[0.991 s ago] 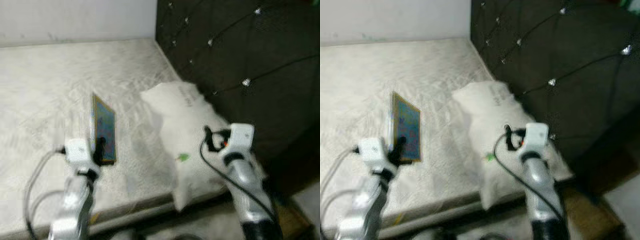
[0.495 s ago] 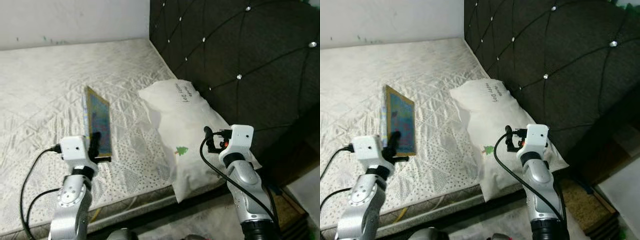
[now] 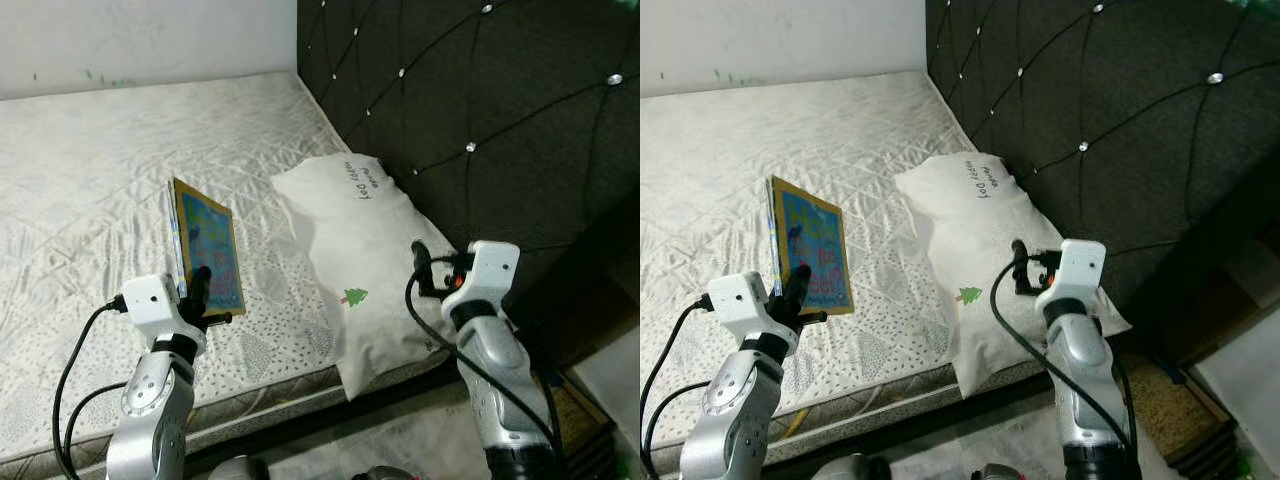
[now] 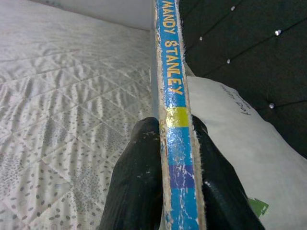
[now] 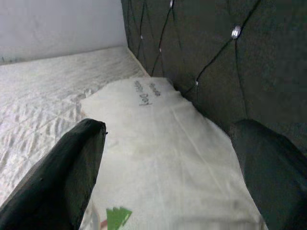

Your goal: Clean up the room

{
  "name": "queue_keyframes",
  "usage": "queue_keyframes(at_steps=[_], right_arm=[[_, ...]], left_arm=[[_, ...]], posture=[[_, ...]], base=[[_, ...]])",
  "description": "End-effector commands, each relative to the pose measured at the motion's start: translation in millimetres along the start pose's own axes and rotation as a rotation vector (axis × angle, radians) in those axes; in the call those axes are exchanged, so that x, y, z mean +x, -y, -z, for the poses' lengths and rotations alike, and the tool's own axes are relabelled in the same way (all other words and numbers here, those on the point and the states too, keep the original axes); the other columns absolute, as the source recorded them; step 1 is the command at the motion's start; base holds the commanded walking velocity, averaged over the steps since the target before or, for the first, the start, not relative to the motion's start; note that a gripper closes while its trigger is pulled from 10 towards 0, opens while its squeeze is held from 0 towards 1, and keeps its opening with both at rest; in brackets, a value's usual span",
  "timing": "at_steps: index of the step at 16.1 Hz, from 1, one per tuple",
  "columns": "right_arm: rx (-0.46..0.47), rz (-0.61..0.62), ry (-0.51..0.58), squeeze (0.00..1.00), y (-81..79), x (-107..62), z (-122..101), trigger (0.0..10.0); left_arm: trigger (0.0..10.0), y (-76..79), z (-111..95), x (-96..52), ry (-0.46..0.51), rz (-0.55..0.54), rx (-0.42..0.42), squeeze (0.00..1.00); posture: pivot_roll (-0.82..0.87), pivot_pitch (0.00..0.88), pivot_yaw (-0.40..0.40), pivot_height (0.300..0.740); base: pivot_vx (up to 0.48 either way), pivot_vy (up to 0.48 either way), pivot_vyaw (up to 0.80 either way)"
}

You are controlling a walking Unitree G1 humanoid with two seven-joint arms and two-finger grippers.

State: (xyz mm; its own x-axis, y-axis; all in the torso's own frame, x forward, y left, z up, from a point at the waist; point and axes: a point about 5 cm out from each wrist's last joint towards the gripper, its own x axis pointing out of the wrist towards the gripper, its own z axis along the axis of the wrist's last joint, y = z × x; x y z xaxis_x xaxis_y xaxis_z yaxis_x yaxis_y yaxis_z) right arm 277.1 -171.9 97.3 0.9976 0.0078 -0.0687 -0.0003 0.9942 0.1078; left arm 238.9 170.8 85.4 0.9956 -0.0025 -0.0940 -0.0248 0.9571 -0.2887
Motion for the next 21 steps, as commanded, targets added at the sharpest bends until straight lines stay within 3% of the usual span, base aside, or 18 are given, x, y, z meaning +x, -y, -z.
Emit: queue_keyframes(at_steps=[1,7,13,21], right_arm=[[0.004,-0.015,0.009,0.00,-2.3,-0.3,-3.1,10.0],[0.011,-0.020,0.002,0.00,-3.5,-0.8,-4.0,10.0],[0.010,-0.031,-0.008,0.00,-3.9,-0.6,-2.3,10.0],[-0.003,-0.039,-0.020,0.00,-4.1,2.6,-1.4,10.0]], left_arm=[[10.0,4.4,-6.9,-0.5,0.026,0.023,-0.006,0.00],[10.0,2.1,-8.0,2.7,0.011,-0.003,0.004,0.00],[10.0,3.0,-7.9,3.9,0.009,0.000,0.026,0.00],[10.0,-0.1,-11.7,7.2,0.021,-0.016,0.038,0.00]], posture=[[-0.01,0.042,-0.032,0.740],[-0.02,0.046,-0.027,0.740],[-0.02,0.042,-0.030,0.677],[-0.01,0.060,-0.041,0.667]], base=[[0.000,0.000,0.00],[0.000,0.000,0.00],[0.000,0.000,0.00],[0.000,0.000,0.00]])
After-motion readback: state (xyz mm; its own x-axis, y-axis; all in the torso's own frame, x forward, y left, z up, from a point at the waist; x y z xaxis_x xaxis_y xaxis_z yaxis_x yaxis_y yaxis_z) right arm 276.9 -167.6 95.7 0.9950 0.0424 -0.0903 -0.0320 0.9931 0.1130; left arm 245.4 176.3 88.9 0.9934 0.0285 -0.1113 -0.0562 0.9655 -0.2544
